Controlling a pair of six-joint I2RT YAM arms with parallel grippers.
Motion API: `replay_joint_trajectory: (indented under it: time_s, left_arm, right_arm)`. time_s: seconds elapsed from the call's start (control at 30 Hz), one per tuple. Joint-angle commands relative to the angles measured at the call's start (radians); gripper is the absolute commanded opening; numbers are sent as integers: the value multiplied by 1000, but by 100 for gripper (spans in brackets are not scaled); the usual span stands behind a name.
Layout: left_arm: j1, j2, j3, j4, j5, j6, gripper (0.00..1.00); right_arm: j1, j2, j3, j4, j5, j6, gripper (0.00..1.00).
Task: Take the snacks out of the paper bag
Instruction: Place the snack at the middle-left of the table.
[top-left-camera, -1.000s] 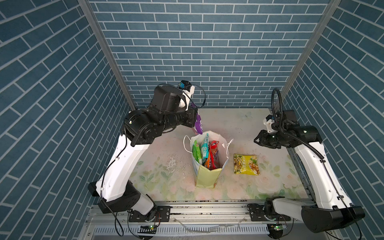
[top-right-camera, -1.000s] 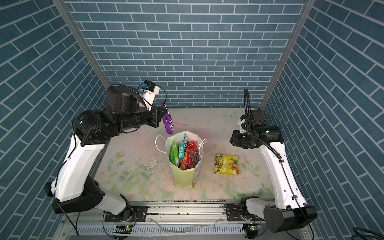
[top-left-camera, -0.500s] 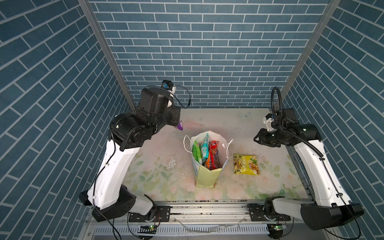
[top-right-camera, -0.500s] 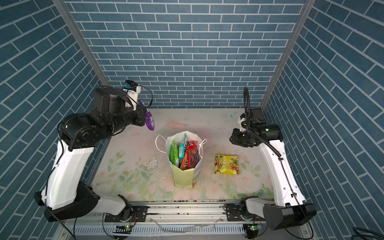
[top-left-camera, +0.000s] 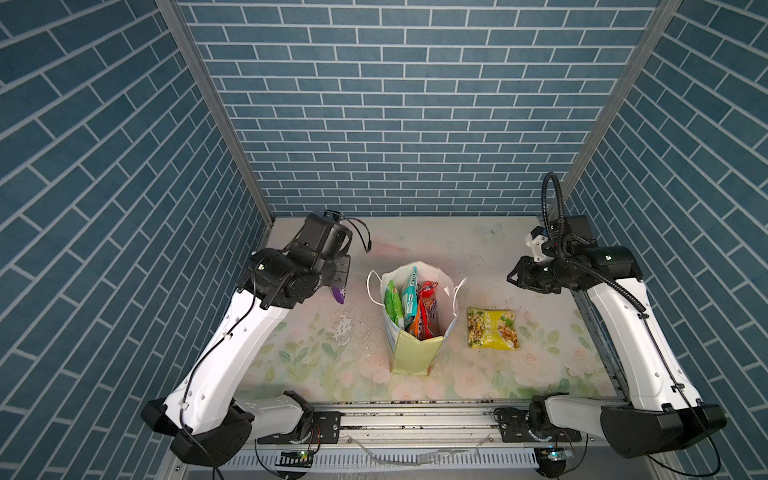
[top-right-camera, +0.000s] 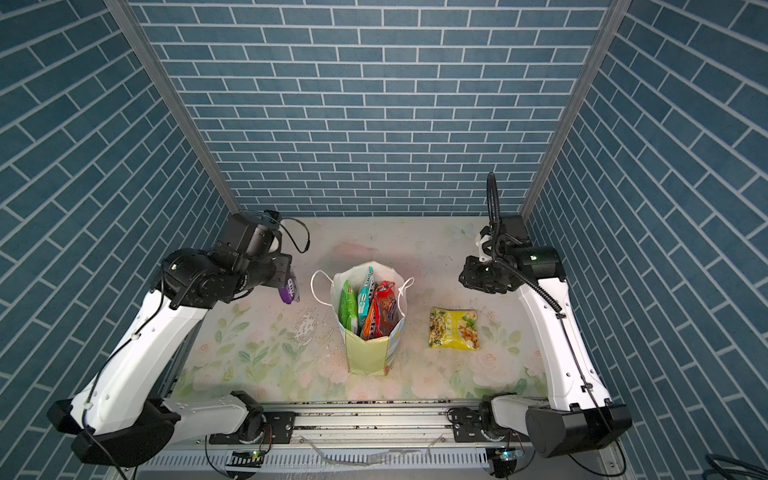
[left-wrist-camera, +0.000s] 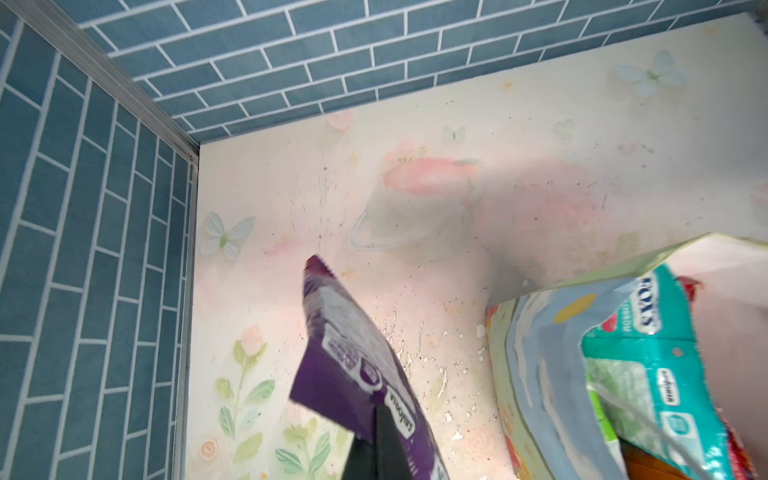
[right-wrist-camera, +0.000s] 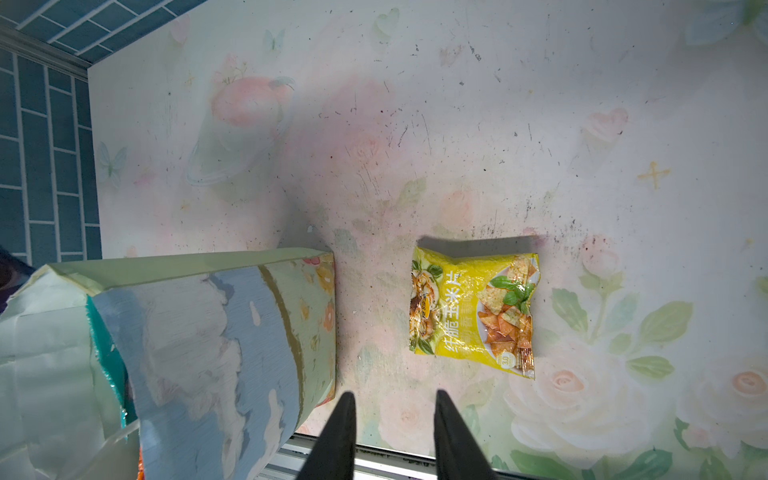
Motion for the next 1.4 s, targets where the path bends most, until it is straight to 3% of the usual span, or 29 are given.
replay_joint_trajectory:
  time_s: [0.0,0.17,0.47,0.83,1.17,1.27,1.37]
  left_arm:
    - [18,-43,-117,17,-6,-49,0]
    - [75,-76,-287,109,52,-67,0]
    - [159,6,-390,256,137,-43,0]
    - [172,287,-349,387,216,-10,0]
    - [172,387,-338,492,346,-58,0]
    - [172,391,-341,497,360,-70,10]
    - [172,375,-347,498,360,-75,25]
  right_arm:
    - [5,2,2,-27,5,-15,33]
    - [10,2,7,-34,11,-14,33]
    - [14,7,-1,-28,13,-1,33]
    - [18,-14,-12,-59,37,11,33]
    - [18,-34,-11,-94,66,9,33]
    - [18,-38,-14,-88,66,12,33]
    - [18,-35,-17,-89,65,9,33]
